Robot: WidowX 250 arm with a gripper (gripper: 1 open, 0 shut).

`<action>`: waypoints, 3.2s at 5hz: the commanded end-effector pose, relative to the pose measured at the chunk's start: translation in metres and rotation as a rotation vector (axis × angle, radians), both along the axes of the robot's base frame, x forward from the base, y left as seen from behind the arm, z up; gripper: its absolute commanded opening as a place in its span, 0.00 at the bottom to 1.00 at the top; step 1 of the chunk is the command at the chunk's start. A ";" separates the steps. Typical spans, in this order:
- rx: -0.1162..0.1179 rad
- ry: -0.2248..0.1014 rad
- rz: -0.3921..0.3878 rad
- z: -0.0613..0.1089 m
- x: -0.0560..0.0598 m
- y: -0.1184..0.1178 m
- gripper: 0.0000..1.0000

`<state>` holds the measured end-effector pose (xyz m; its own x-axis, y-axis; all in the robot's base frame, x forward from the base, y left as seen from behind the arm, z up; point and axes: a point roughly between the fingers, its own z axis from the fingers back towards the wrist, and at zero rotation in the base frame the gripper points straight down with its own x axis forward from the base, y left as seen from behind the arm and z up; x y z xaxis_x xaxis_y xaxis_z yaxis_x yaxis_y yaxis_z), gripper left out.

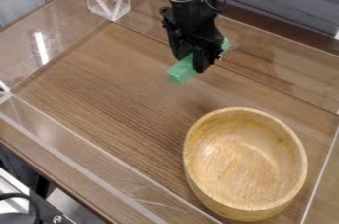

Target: Remove the green block from inside the brown bowl and put it on the table

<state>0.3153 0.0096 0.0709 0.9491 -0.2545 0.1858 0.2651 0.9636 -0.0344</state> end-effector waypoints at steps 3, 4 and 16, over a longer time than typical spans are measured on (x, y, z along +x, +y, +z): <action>0.034 -0.084 -0.041 0.033 -0.002 -0.005 0.00; 0.043 -0.087 -0.046 0.035 -0.005 -0.005 0.00; 0.108 -0.220 0.059 0.024 0.062 0.059 0.00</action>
